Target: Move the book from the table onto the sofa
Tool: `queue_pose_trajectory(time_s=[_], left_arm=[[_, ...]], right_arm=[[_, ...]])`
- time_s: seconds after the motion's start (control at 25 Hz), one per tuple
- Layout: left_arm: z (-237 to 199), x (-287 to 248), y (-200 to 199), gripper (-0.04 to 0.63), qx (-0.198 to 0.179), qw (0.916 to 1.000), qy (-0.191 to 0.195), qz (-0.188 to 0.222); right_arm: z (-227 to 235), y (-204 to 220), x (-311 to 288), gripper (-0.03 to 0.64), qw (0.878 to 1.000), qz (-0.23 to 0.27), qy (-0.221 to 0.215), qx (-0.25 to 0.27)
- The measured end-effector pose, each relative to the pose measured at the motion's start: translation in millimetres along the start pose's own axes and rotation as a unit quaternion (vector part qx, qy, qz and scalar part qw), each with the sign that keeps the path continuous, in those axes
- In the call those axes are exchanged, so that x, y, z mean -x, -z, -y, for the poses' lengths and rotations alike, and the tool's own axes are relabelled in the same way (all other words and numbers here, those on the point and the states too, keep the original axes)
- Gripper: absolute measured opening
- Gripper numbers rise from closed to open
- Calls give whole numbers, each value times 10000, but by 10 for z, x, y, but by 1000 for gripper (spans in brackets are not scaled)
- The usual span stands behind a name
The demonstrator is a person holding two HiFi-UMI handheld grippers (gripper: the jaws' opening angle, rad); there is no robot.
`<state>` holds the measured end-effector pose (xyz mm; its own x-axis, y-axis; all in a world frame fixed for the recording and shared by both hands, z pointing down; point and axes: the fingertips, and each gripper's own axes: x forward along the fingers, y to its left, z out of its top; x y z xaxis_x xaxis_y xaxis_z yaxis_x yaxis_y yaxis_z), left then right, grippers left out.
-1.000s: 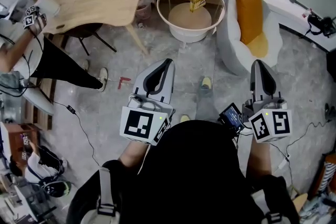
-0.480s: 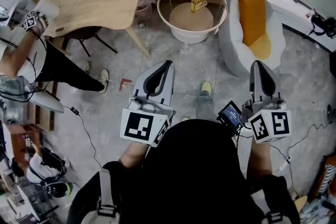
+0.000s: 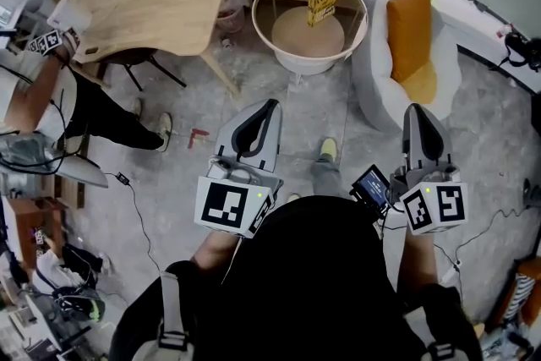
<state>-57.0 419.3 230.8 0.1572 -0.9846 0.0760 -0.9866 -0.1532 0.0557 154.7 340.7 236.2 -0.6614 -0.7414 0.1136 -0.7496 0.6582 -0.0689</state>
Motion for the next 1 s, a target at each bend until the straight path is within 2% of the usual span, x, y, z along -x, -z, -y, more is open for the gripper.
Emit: queue_pose_trajectory(time_s=[0.52, 1.0], left_arm=[[-87, -660, 84, 12, 181, 9998, -15, -112], [64, -1209, 88, 12, -29, 9994, 125, -323]], right_arm=[[392, 60, -533, 12, 9994, -258, -104, 201], [854, 96, -805, 12, 9995, -283, -111, 65]])
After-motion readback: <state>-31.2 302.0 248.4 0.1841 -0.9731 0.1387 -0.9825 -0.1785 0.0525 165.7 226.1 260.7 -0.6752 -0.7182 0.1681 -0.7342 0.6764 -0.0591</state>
